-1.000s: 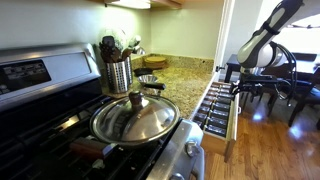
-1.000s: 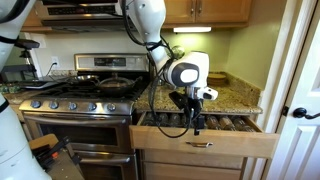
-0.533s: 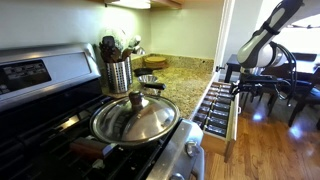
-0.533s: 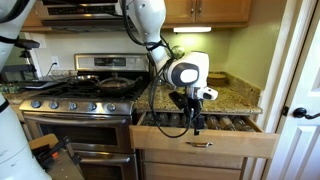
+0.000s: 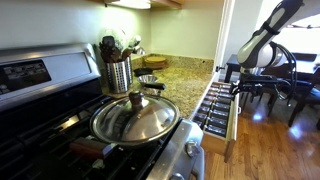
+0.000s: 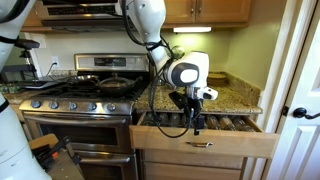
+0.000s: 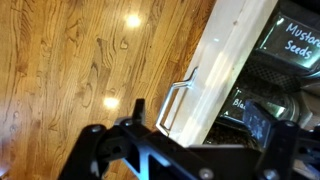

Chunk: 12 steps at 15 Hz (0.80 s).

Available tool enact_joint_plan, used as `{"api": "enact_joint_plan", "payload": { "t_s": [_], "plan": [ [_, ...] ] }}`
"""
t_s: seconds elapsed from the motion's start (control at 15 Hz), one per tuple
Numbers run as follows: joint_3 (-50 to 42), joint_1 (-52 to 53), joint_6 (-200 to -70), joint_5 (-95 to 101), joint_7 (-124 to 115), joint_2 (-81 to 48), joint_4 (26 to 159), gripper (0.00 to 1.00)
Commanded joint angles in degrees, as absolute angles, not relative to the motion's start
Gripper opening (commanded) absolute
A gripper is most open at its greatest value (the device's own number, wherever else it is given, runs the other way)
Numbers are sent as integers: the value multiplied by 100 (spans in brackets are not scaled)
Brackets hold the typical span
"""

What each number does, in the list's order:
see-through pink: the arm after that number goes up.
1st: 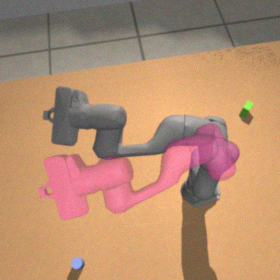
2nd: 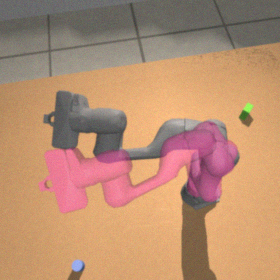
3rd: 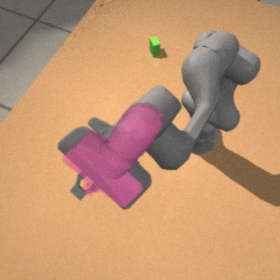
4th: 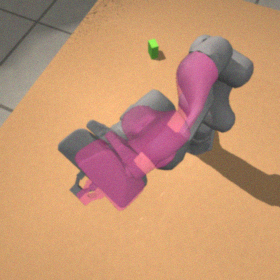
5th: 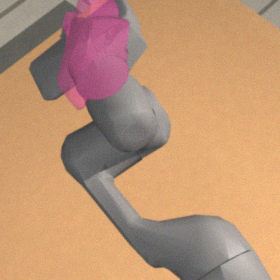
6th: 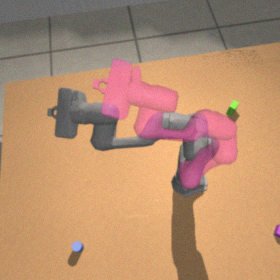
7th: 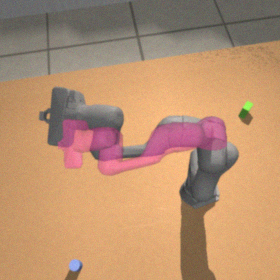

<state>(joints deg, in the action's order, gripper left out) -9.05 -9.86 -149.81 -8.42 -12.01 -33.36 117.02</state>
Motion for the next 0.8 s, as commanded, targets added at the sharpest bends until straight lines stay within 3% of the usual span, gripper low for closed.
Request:
{"api": "enact_joint_plan", "payload": {
  "t_s": [0.0, 0.73],
  "plan": [
    [-920, -972, -14962, -851, -1196, -3337, 11690, 100],
    [-728, -1152, -15092, -1095, -1018, -3461, 11603, 100]
  ]
}}
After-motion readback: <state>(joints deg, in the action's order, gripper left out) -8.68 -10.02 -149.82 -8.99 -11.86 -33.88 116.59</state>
